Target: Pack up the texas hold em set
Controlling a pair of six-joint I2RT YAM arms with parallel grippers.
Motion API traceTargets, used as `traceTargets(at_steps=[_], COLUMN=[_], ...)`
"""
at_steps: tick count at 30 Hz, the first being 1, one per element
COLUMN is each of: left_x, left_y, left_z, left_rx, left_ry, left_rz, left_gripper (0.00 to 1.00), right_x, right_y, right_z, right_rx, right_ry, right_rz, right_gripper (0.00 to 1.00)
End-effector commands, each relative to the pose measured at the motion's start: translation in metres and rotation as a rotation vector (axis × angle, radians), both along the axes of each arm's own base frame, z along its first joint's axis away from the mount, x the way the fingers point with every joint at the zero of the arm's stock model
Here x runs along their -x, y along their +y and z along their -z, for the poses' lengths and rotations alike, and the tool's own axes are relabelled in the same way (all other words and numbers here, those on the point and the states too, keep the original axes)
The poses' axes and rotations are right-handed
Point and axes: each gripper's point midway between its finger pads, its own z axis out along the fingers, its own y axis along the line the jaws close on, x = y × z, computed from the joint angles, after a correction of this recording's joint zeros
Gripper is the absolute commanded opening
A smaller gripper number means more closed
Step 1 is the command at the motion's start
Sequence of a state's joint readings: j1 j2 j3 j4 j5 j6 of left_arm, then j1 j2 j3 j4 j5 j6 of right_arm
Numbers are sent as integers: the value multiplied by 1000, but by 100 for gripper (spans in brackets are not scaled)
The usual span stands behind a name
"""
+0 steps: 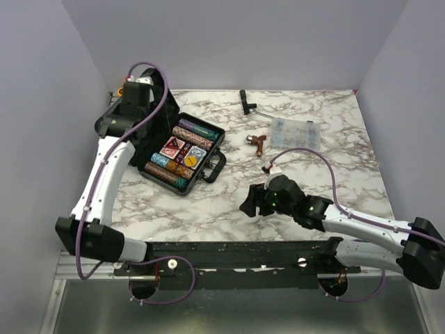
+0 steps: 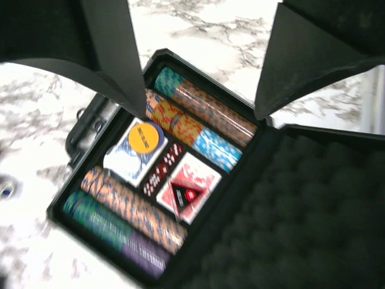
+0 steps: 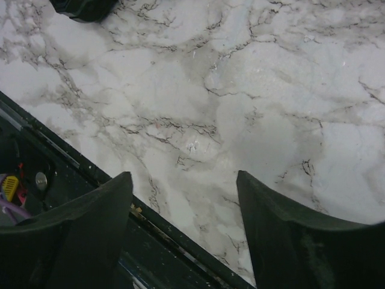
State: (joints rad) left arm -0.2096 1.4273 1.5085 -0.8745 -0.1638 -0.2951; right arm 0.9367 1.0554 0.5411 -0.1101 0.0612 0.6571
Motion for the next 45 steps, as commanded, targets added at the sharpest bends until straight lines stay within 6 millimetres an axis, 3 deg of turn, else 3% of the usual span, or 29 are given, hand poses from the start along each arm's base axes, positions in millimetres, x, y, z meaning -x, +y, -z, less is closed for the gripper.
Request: traceTargets(at_steps=[1,5,9,13,17,21,26,31,36,45], left_x=[3,-8,-28,-52,-75,-92,-105,-100,-80,-35], left_y=[42,88,118,143,172,183,161,134,110,72], left_z=[-76,-109,-117,-106,-75,-49,-22,-7,2,-7], left_rx=[-35,-26,-16,-24,-92,-32,115,256,330,441], left_ry=[-220,-304,-282,-231,-137,-82,-40,-33,-29,-70], left_rz=[-93,-186,-233,-252,-289,-280,-190,-146,-100,-38], left_gripper=[79,93,99,99,99,99,97,92,88,87], right_x=[-8,-11,-18,-26,-35,-47,-61,-67,-73,-89], right_y=[7,11,18,25,28,29,35,41,46,60], right_z=[-4,-5,-7,-9,-11,-8,-3,1,2,-6], right_rx=[-1,-1,1,2,-6,-10,-23,-47,-86,-135], right_ry=[-18,-21,-16,-3,12,34,74,99,147,152], right_rz=[0,-2,-19,-27,-29,-21,-21,-35,-36,-23], right_gripper=[78,95,100,100,100,100,100,100,100,100])
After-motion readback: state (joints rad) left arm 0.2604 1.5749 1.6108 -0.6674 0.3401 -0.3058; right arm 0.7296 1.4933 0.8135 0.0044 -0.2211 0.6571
